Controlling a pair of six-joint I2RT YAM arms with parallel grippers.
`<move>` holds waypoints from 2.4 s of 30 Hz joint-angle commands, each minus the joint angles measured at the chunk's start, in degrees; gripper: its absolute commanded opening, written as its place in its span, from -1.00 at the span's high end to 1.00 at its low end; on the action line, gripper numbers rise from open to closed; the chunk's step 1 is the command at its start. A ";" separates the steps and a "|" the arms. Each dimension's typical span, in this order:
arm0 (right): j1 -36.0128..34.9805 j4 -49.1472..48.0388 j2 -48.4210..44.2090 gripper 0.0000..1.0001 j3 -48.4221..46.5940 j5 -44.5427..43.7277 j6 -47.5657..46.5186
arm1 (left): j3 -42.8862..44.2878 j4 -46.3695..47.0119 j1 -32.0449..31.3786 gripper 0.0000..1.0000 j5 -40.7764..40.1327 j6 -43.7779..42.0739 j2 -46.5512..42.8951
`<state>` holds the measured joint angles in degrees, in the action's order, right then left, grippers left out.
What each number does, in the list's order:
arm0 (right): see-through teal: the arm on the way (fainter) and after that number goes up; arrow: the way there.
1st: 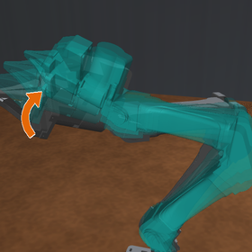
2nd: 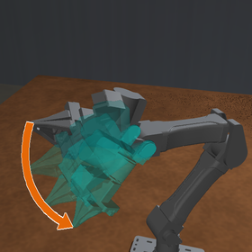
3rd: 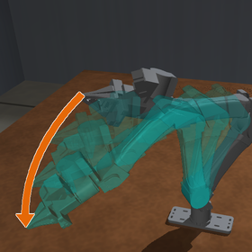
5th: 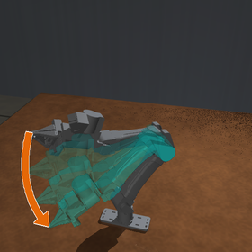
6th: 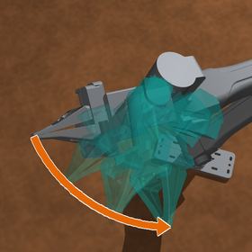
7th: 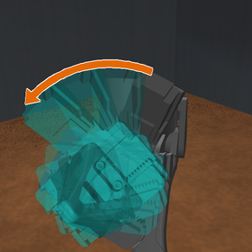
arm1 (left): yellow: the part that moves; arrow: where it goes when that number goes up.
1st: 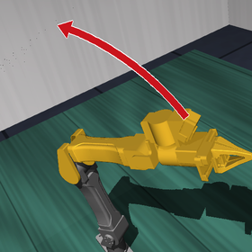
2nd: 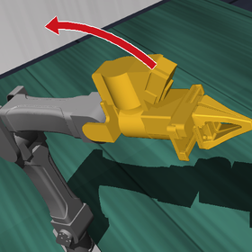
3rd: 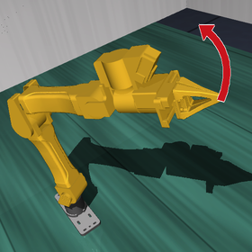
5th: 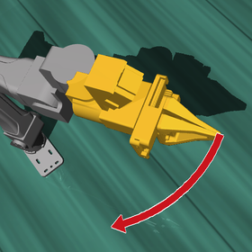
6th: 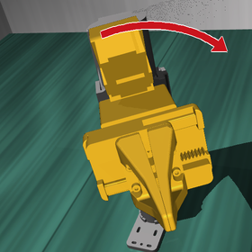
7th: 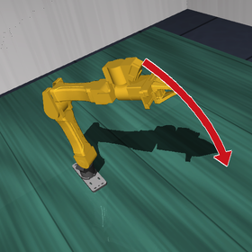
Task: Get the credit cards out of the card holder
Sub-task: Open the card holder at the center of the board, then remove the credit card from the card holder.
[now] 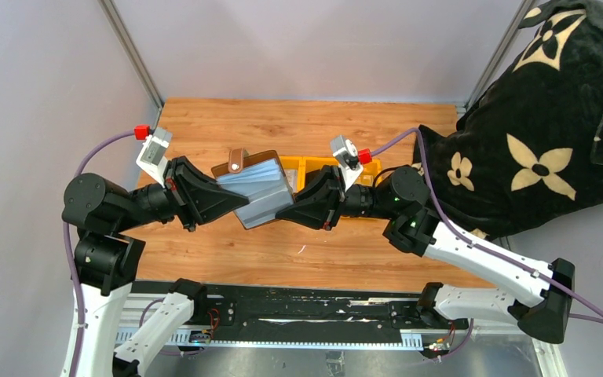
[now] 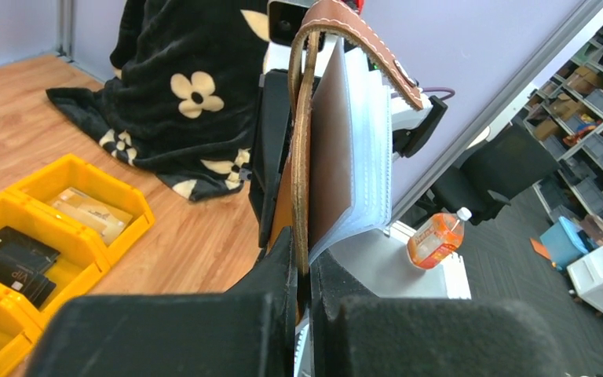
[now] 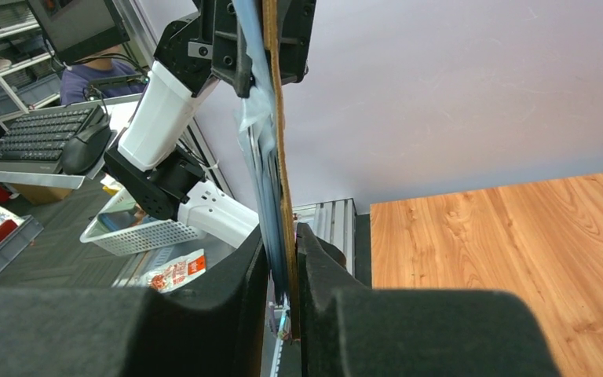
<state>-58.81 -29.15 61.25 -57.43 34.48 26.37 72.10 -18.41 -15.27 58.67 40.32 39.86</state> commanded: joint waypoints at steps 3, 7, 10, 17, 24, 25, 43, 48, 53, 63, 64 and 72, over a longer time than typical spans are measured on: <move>-0.52 -9.46 2.36 0.66 -3.18 -2.06 6.19 | -0.82 -2.34 -0.38 1.00 3.91 -0.58 -0.58; -0.52 -13.98 2.19 0.75 -2.07 -1.64 9.75 | -0.57 -7.86 -0.38 1.00 3.63 -6.96 -0.58; -0.48 -14.28 1.97 0.98 -1.53 -1.93 10.99 | -0.19 -11.50 -0.37 0.52 1.69 -11.72 -0.29; -0.43 -3.84 1.43 1.00 -3.10 -3.38 8.14 | 3.09 -16.93 -0.38 -0.56 -1.12 -18.19 0.96; -0.52 9.80 5.29 1.00 -11.27 -1.10 7.53 | -1.51 -14.61 -0.38 -0.34 -4.97 -21.36 -1.55; -0.52 10.08 5.73 1.00 -11.59 -0.37 7.85 | -1.28 -15.27 -0.38 -0.15 -6.52 -22.52 -1.39; -0.34 -5.97 -0.27 0.31 -1.02 -1.43 5.80 | -5.16 1.11 -0.35 0.86 2.80 3.01 0.96; -0.34 -8.17 2.88 0.38 -3.98 -1.75 8.97 | -8.09 0.74 -0.38 0.90 2.58 2.91 -0.59; -0.26 -8.14 3.26 0.65 -3.19 -8.27 10.03 | -7.75 0.60 -0.36 0.91 3.45 3.06 -1.16; -0.43 -2.96 6.29 1.00 -6.11 -4.17 11.44 | -2.08 -9.85 -0.29 -0.10 -7.99 -6.39 -1.69; -0.51 -2.18 6.52 1.00 -6.12 -3.97 11.48 | -0.70 -11.51 -0.29 -0.17 -10.64 -8.09 -1.52; -0.78 5.60 6.19 1.00 -8.22 -3.91 9.70 | 3.11 -13.74 -0.29 -0.28 -21.02 -17.15 -3.23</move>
<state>-58.92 -28.08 68.25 -62.43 30.02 37.58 74.11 -30.33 -15.51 44.14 29.65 38.20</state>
